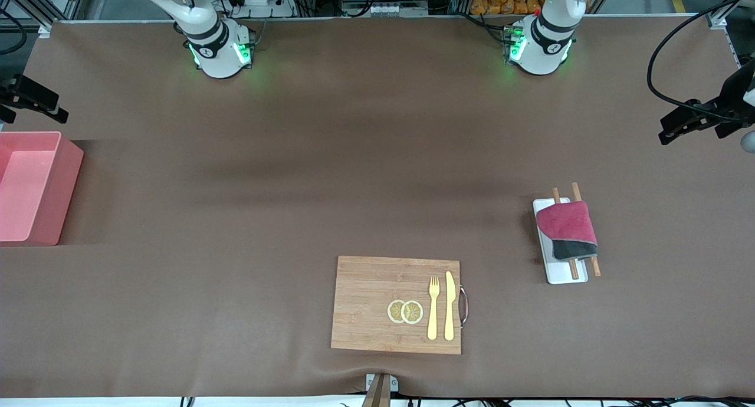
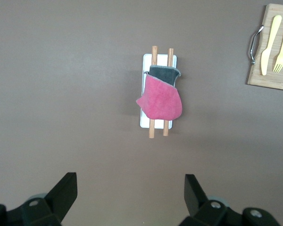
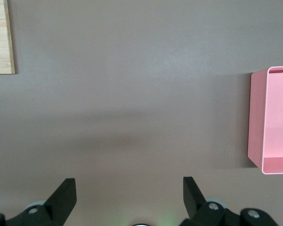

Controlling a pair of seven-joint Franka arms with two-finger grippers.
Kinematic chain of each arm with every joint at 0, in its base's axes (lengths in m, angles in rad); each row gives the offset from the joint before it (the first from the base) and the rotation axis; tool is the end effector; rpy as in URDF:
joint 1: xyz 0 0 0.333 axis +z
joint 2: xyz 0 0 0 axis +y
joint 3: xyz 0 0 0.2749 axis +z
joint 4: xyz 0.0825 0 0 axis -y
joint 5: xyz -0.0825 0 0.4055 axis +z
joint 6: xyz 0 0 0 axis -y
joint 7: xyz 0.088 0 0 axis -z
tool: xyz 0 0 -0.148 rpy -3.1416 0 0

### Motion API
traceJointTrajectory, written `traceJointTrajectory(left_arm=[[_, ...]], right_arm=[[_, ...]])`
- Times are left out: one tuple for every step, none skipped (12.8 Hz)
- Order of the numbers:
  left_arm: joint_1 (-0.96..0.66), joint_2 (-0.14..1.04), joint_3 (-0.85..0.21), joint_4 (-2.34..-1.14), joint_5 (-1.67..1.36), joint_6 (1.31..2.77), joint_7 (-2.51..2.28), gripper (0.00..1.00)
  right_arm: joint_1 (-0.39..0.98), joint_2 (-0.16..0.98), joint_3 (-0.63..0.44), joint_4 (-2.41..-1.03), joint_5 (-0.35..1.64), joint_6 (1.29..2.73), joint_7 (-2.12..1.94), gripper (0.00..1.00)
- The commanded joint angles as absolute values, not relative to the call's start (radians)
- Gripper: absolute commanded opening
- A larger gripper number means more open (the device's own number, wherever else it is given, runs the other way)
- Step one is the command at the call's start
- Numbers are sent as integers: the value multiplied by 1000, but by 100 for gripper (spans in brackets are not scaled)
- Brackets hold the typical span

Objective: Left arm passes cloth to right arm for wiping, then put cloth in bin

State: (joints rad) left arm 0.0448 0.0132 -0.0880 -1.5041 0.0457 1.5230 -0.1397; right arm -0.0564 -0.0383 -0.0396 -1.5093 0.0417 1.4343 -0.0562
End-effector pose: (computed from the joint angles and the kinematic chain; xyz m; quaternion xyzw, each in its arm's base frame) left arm 0.5752 -0.0176 0.5635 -0.9985 -0.0494 -0.0049 0.0219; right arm 0.5477 -0.0465 0.5823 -0.9994 0.0174 0.0167 0.0228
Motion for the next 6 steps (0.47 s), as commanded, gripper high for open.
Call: traceJointTrajectory(left_arm=[[44,0,-89,-1497,57,1488,-138,100],[44,-2,-90,-1497,58,1483,-138,100],[43,0,-94,-1494,63,1479,-140,100],[46,2,-92,-1485,60,1474,-138,100],[48,2,-92,-1486,60,1470,-138,100],[48,2,-92,-1486,60,1462,-135,100]], right_arm=[[-54,-40,-38,-1503,43,1436,-40,100],[-54,-40,-38,-1503,43,1436,-40,100],[-54,-40,-38,-1503,43,1436,-40,100],[-54,-40,-38,-1503,43,1434,-40,100],[-54,-40,-38,-1503,43,1436,-40,100],[-54,-40,-38,-1503,43,1436,-40,100]])
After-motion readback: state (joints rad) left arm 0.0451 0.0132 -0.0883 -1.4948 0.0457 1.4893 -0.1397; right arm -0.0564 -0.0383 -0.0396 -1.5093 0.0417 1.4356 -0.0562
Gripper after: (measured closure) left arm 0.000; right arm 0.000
